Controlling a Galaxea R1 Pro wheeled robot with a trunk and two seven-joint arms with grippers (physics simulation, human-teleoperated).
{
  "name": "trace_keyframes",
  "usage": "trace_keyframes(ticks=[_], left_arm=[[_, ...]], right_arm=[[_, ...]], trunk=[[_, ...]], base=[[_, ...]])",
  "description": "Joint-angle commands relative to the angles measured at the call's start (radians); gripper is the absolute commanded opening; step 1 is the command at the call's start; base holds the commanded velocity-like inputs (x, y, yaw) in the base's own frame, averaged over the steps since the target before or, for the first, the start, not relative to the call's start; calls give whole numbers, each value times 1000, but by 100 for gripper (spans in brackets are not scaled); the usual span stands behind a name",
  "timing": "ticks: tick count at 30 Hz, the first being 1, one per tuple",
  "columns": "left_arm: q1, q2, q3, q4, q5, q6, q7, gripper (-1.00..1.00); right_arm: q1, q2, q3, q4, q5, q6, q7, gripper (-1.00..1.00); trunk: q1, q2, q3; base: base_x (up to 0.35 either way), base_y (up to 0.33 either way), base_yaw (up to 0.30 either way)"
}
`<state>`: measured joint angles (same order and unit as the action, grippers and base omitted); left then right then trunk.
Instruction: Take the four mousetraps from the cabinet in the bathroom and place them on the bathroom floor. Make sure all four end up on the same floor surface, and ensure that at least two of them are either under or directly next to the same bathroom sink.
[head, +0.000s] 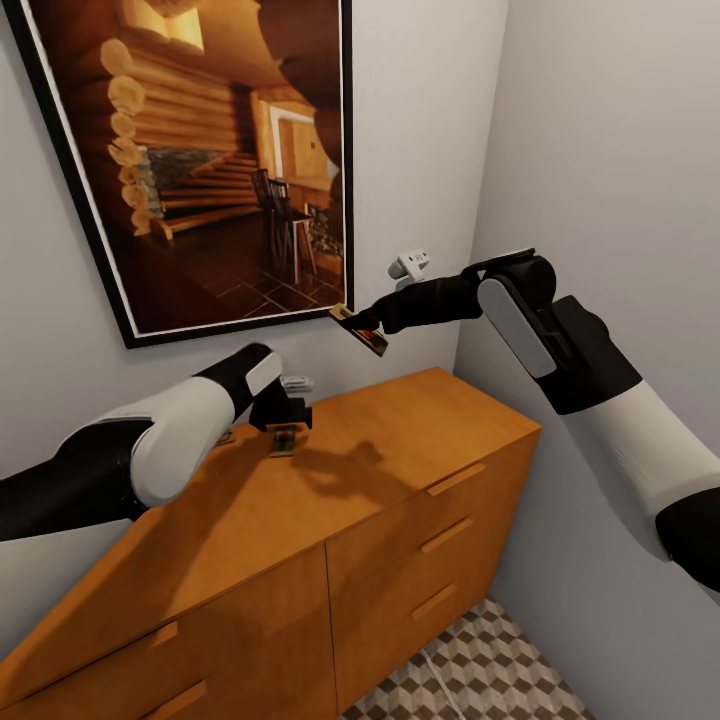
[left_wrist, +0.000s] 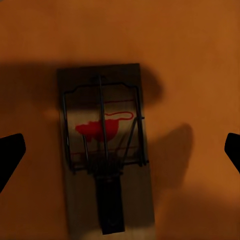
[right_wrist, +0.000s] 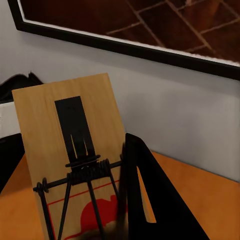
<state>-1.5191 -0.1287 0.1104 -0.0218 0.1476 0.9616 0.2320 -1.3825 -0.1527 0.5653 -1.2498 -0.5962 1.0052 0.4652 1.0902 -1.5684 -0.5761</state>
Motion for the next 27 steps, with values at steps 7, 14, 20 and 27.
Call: trace_keyframes(ticks=[7, 14, 20, 27], left_arm=[[3, 1, 9, 24, 6, -35, 11, 100], [3, 4, 9, 40, 6, -60, 11, 100], [4, 13, 10, 44, 6, -67, 10, 100], [5, 18, 11, 46, 6, -68, 10, 100]], right_arm=[[-1, -1, 1, 0, 7, 1, 7, -100], [-1, -1, 1, 0, 7, 1, 7, -100], [-1, -1, 1, 0, 7, 1, 7, -100], [-1, -1, 1, 0, 7, 1, 7, -100]], trunk=[[0, -1, -1], [0, -1, -1], [0, -1, -1], [0, -1, -1]], base=[[0, 0, 0], [0, 0, 0], [0, 0, 0], [0, 0, 0]])
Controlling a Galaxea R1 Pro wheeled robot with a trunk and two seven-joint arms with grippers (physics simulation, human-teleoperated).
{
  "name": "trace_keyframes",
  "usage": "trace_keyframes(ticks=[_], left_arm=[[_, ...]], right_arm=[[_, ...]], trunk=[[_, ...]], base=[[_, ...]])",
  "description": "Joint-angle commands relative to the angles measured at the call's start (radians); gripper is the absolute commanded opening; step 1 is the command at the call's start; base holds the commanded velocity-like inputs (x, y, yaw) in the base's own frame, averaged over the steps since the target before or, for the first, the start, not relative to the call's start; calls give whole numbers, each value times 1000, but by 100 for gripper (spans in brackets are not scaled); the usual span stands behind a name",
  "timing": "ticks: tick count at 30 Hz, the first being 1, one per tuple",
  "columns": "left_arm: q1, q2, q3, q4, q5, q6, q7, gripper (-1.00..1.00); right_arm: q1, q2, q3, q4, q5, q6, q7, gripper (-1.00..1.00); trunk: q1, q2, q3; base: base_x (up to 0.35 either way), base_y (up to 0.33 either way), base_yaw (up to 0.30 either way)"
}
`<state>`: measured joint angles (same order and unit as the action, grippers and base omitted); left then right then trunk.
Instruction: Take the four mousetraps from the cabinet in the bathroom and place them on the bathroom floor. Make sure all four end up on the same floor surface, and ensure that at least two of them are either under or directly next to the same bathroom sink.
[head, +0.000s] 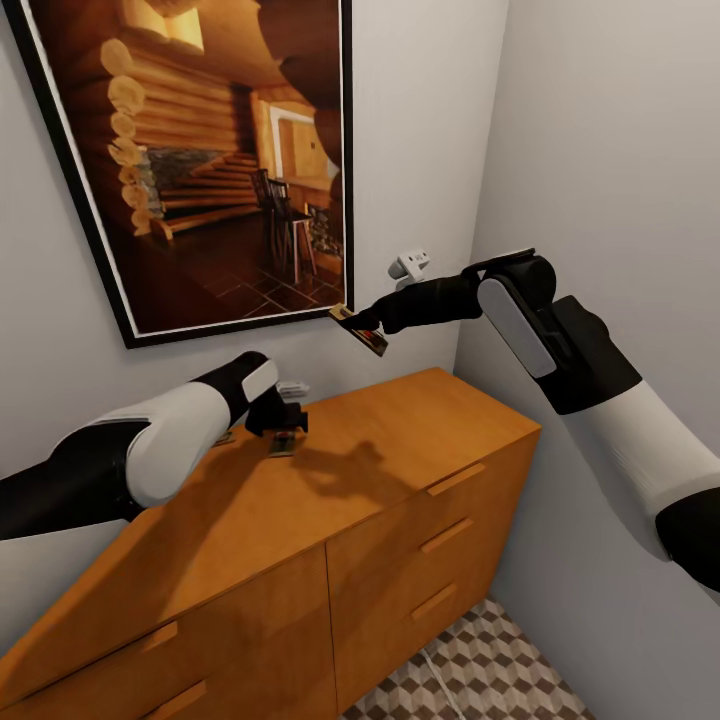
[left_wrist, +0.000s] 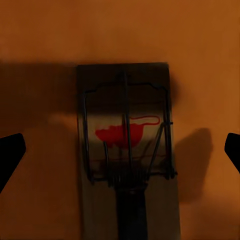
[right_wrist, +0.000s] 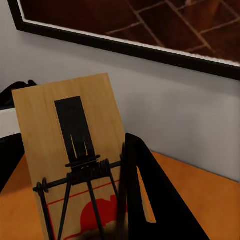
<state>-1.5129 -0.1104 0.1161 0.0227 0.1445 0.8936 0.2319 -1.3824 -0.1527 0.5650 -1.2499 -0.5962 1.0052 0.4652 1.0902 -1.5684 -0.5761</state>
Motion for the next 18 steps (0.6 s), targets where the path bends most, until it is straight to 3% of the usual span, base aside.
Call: trace_keyframes(ticks=[1, 18], left_arm=[[-1, 0, 6, 6, 9, -1, 10, 100], [-1, 3, 6, 29, 9, -31, 10, 100]], right_arm=[[-1, -1, 1, 0, 7, 1, 7, -100], [-1, -1, 1, 0, 7, 1, 7, -100]], trunk=[[0, -1, -1], [0, -1, -1]], base=[[0, 0, 0], [0, 0, 0]])
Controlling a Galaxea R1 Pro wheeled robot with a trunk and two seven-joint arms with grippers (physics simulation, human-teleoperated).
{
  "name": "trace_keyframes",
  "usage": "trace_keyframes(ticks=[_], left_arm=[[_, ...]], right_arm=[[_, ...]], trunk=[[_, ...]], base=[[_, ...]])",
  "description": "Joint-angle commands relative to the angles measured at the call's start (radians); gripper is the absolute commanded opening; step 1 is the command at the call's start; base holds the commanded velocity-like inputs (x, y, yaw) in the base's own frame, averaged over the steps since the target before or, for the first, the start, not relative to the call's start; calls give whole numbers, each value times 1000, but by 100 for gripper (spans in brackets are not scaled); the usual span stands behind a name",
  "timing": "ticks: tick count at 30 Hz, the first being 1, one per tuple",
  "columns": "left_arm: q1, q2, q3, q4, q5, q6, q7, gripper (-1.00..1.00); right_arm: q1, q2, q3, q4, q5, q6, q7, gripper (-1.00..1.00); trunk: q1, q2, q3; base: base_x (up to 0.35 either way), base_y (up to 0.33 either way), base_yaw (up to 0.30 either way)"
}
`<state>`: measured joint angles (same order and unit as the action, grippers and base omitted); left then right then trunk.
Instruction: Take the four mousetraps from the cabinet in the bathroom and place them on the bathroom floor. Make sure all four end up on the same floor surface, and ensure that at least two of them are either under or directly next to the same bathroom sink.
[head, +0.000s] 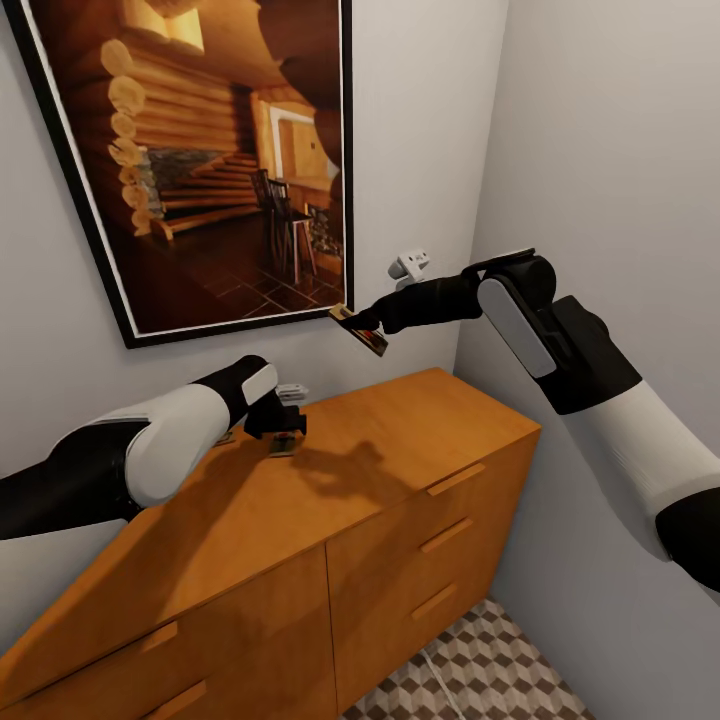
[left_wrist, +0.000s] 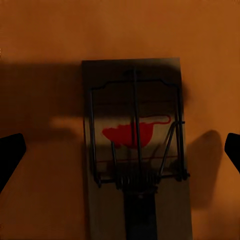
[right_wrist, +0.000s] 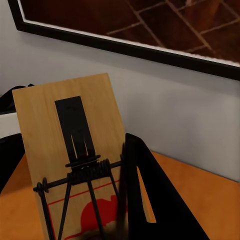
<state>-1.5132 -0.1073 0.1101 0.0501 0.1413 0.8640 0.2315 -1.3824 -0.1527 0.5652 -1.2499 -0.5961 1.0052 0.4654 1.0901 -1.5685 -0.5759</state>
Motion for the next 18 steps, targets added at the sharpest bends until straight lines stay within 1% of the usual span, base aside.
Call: trace_keyframes(ticks=[1, 18], left_arm=[[-1, 0, 12, 2, 13, -1, 11, 100], [-1, 0, 13, 2, 14, -1, 11, 100]], right_arm=[[-1, -1, 1, 0, 7, 1, 7, -100], [-1, -1, 1, 0, 7, 1, 7, -100]], trunk=[[0, 0, -1], [0, 0, -1]], base=[[0, 0, 0], [0, 0, 0]])
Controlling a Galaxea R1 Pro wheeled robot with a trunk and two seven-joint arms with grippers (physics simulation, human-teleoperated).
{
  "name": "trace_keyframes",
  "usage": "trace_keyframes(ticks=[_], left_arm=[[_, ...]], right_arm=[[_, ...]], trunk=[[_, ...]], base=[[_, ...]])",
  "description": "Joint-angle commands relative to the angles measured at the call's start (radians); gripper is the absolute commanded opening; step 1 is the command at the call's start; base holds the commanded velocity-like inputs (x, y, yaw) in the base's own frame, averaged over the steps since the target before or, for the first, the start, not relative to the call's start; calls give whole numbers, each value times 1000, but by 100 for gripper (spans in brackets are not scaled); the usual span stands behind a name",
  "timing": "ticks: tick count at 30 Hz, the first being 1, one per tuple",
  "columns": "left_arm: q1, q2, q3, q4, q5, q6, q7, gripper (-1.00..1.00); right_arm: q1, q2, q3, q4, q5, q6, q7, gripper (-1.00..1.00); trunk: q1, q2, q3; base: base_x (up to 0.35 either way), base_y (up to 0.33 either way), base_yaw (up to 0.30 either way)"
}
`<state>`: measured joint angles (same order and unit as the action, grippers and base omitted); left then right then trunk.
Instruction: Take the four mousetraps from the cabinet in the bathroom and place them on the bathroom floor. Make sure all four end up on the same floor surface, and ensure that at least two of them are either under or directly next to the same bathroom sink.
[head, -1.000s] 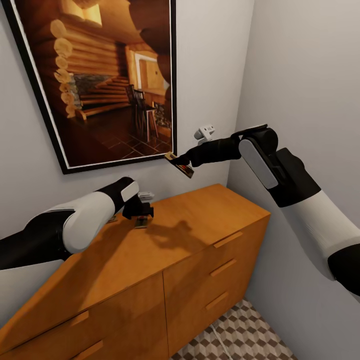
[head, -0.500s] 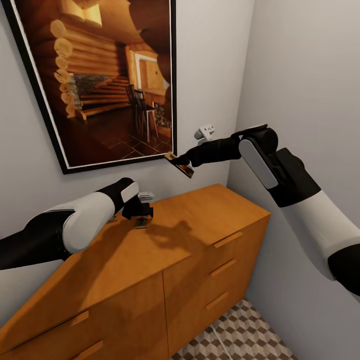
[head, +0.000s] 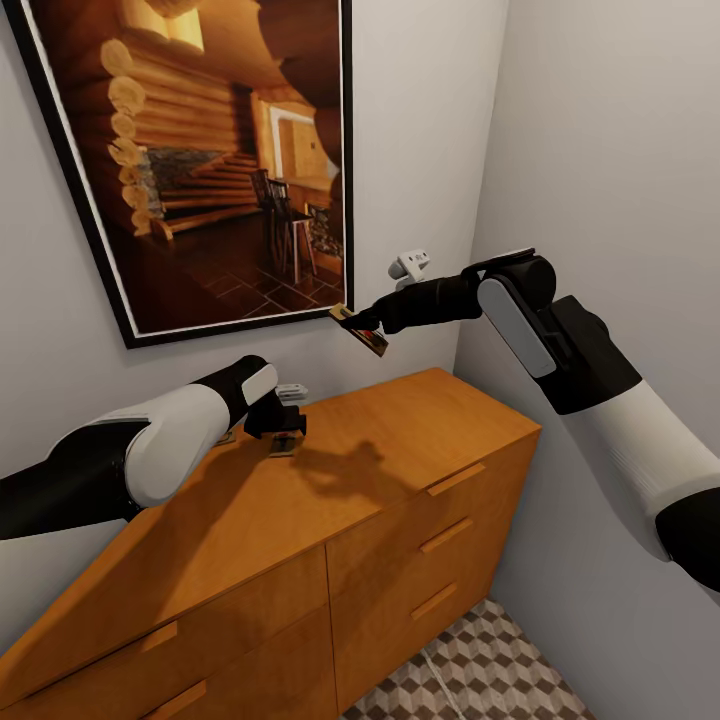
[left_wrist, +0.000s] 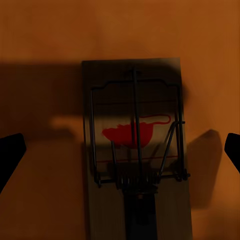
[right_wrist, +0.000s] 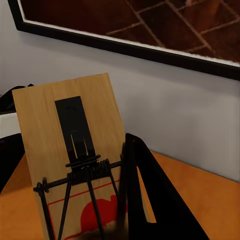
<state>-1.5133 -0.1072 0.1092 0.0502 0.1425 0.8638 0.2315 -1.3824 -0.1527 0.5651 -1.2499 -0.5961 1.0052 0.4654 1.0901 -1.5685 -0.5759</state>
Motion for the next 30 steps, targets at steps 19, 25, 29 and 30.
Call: trace_keyframes(ticks=[19, 25, 29, 30], left_arm=[[5, 0, 14, 3, 14, 0, 10, 100], [5, 0, 14, 3, 14, 0, 10, 100], [5, -1, 14, 3, 14, 0, 10, 100], [5, -1, 14, 3, 14, 0, 10, 100]], right_arm=[[-1, -1, 1, 0, 7, 1, 7, -100], [-1, -1, 1, 0, 7, 1, 7, -100], [-1, -1, 1, 0, 7, 1, 7, -100], [-1, -1, 1, 0, 7, 1, 7, -100]], trunk=[[0, 0, -1], [0, 0, -1], [0, 0, -1], [0, 0, -1]], base=[[0, 0, 0], [0, 0, 0], [0, 0, 0], [0, 0, 0]])
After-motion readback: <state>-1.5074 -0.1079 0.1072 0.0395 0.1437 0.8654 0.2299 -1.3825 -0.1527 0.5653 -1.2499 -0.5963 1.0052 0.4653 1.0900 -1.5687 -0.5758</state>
